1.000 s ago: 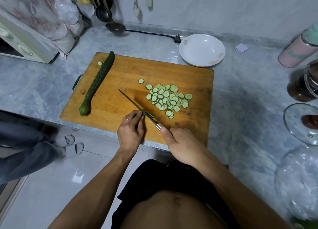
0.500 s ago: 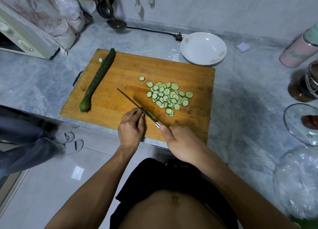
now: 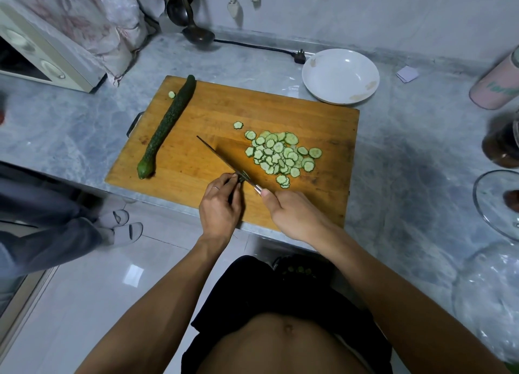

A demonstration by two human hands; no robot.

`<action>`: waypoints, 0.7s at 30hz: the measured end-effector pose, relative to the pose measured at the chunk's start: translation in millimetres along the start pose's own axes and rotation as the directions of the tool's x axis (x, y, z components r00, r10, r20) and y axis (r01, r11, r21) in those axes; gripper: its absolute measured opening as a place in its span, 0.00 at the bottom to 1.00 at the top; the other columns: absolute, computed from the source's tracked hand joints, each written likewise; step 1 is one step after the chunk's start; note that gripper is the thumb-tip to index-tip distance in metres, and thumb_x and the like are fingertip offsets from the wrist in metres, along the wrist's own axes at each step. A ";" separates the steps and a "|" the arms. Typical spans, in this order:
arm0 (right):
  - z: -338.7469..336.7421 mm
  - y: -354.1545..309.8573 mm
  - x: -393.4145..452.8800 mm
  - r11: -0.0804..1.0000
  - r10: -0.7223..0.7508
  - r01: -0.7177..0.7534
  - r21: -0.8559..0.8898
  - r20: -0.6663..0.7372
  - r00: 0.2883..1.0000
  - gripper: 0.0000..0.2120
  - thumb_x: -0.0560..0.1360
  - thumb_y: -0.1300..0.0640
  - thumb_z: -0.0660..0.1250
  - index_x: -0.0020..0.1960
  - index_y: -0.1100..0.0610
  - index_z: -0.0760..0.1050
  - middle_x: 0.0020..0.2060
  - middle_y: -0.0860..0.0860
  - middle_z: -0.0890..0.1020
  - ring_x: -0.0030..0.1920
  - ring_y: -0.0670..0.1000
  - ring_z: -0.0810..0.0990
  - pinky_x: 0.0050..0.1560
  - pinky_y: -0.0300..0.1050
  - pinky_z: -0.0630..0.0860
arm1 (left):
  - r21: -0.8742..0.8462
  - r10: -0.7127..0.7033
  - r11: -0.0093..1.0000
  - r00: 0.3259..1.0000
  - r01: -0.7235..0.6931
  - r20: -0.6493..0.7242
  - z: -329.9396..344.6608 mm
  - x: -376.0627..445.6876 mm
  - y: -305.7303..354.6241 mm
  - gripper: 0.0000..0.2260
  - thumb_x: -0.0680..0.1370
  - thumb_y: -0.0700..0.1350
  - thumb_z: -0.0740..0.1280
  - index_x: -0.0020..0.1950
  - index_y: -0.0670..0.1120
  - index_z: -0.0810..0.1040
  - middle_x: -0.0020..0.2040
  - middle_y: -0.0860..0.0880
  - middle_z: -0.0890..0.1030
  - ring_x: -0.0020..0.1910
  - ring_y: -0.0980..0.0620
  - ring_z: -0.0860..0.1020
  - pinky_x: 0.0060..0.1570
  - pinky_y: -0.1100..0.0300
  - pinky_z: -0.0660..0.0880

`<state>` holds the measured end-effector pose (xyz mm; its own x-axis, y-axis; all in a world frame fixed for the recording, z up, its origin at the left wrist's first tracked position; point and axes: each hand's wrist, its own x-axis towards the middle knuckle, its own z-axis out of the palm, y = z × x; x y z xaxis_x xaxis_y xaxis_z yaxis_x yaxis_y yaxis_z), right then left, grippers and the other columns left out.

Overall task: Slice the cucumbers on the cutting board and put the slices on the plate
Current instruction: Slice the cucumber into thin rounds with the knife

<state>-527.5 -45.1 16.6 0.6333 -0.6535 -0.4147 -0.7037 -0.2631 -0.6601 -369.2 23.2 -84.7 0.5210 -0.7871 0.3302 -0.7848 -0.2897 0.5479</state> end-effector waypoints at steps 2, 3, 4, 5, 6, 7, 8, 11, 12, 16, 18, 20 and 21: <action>-3.4 4.5 1.1 1.000 -0.015 0.015 0.017 -0.016 1.000 0.27 0.85 0.44 0.47 0.33 0.57 0.66 0.30 0.53 0.72 0.31 0.52 0.70 0.32 0.47 0.64 | 0.005 0.004 1.000 1.000 -0.004 0.030 -2.3 -0.4 -0.7 0.10 0.78 0.38 0.69 0.59 0.41 0.82 0.58 0.46 0.82 0.56 0.46 0.77 0.48 0.57 0.76; -4.8 7.7 2.2 1.000 -0.017 0.017 0.025 -0.026 1.000 0.27 0.85 0.43 0.47 0.33 0.56 0.66 0.29 0.53 0.71 0.31 0.52 0.70 0.32 0.47 0.64 | 0.000 0.011 1.000 0.999 -0.011 0.053 -3.6 -0.9 -1.8 0.11 0.78 0.38 0.68 0.60 0.41 0.82 0.60 0.46 0.81 0.57 0.46 0.76 0.50 0.56 0.75; -7.3 9.9 2.8 0.999 -0.017 0.018 0.030 -0.036 0.999 0.27 0.84 0.43 0.47 0.32 0.55 0.66 0.29 0.52 0.71 0.30 0.52 0.70 0.32 0.47 0.64 | -0.010 0.017 1.000 0.997 -0.017 0.074 -5.3 -0.9 -3.0 0.12 0.78 0.37 0.67 0.62 0.41 0.81 0.61 0.46 0.81 0.58 0.45 0.76 0.51 0.56 0.75; -9.5 13.4 4.0 0.999 -0.015 0.017 0.029 -0.041 0.999 0.27 0.84 0.42 0.48 0.32 0.55 0.66 0.29 0.51 0.71 0.29 0.51 0.69 0.32 0.47 0.64 | -0.020 0.016 1.000 0.996 -0.014 0.091 -7.1 0.1 -4.3 0.13 0.78 0.37 0.67 0.62 0.41 0.80 0.62 0.45 0.80 0.59 0.45 0.76 0.53 0.56 0.75; -12.6 16.2 4.0 0.999 -0.020 0.021 0.027 -0.042 0.999 0.27 0.84 0.42 0.48 0.33 0.56 0.65 0.28 0.51 0.70 0.28 0.51 0.69 0.33 0.47 0.63 | -0.029 0.007 1.000 0.994 -0.004 0.106 -9.1 1.7 -6.2 0.13 0.79 0.37 0.67 0.63 0.41 0.80 0.62 0.45 0.80 0.60 0.45 0.76 0.56 0.56 0.75; -16.3 19.8 3.6 0.999 -0.029 0.030 0.026 -0.042 0.999 0.27 0.84 0.42 0.48 0.33 0.56 0.65 0.27 0.50 0.69 0.28 0.50 0.68 0.33 0.47 0.63 | -0.038 -0.001 0.999 0.992 0.006 0.124 -11.5 4.1 -7.6 0.14 0.79 0.37 0.67 0.64 0.40 0.79 0.62 0.44 0.80 0.60 0.44 0.77 0.58 0.57 0.74; -20.6 23.4 2.5 0.999 -0.048 0.049 0.018 -0.045 0.998 0.27 0.84 0.42 0.49 0.33 0.57 0.65 0.27 0.49 0.69 0.27 0.50 0.68 0.33 0.47 0.63 | -0.047 -0.004 0.999 0.989 0.011 0.148 -13.9 6.9 -8.2 0.15 0.79 0.37 0.67 0.65 0.41 0.79 0.62 0.44 0.80 0.61 0.43 0.77 0.59 0.58 0.72; -32.4 32.7 -2.3 0.991 -0.126 0.122 -0.052 -0.084 0.988 0.24 0.83 0.42 0.54 0.36 0.57 0.68 0.28 0.51 0.71 0.28 0.51 0.70 0.31 0.46 0.63 | -0.061 0.002 0.998 0.973 0.013 0.233 -20.6 18.4 -7.4 0.17 0.78 0.40 0.68 0.67 0.43 0.77 0.64 0.45 0.79 0.63 0.43 0.75 0.60 0.60 0.69; -35.6 35.2 -3.6 0.987 -0.148 0.140 -0.084 -0.100 0.984 0.23 0.82 0.42 0.56 0.36 0.56 0.68 0.29 0.51 0.72 0.28 0.51 0.70 0.31 0.46 0.63 | -0.082 -0.012 0.996 0.975 0.031 0.223 -24.2 21.8 -5.4 0.17 0.78 0.41 0.69 0.67 0.43 0.77 0.65 0.45 0.78 0.65 0.45 0.74 0.63 0.59 0.69; -44.6 41.4 -6.8 0.957 -0.215 0.181 -0.228 -0.134 0.967 0.20 0.80 0.40 0.60 0.38 0.54 0.68 0.29 0.49 0.72 0.29 0.51 0.72 0.30 0.46 0.63 | -0.239 -0.015 0.971 0.995 -0.009 -0.099 -49.1 29.5 16.4 0.13 0.78 0.40 0.67 0.62 0.40 0.80 0.61 0.44 0.80 0.63 0.48 0.76 0.63 0.57 0.72; -45.3 41.2 -6.3 0.937 -0.236 0.190 -0.293 -0.131 0.963 0.20 0.79 0.39 0.61 0.40 0.55 0.70 0.30 0.49 0.73 0.29 0.50 0.72 0.30 0.46 0.64 | -0.254 0.080 0.957 0.968 -0.141 -0.236 -60.6 34.8 28.4 0.11 0.78 0.40 0.67 0.58 0.39 0.81 0.57 0.42 0.79 0.59 0.47 0.77 0.60 0.57 0.72; -43.6 38.5 -3.3 0.921 -0.244 0.190 -0.340 -0.124 0.962 0.21 0.79 0.38 0.60 0.42 0.56 0.70 0.31 0.48 0.72 0.30 0.48 0.72 0.30 0.46 0.63 | -0.221 0.248 0.933 0.952 -0.284 -0.180 -64.8 43.4 34.3 0.08 0.77 0.40 0.68 0.53 0.40 0.83 0.53 0.44 0.80 0.54 0.46 0.78 0.55 0.52 0.73; -42.3 36.2 -1.1 0.913 -0.245 0.188 -0.362 -0.119 0.962 0.21 0.79 0.38 0.60 0.42 0.55 0.70 0.31 0.47 0.72 0.31 0.47 0.71 0.30 0.44 0.62 | -0.203 0.337 0.915 0.937 -0.349 -0.092 -64.6 47.7 34.3 0.06 0.77 0.41 0.68 0.50 0.41 0.84 0.50 0.46 0.81 0.51 0.47 0.78 0.52 0.50 0.74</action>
<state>-567.2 -83.9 19.7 0.7434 -0.6486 -0.1632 -0.6404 -0.6199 -0.4535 -349.6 10.9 -0.5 0.2547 -0.7847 0.5651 -0.8318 0.1202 0.5419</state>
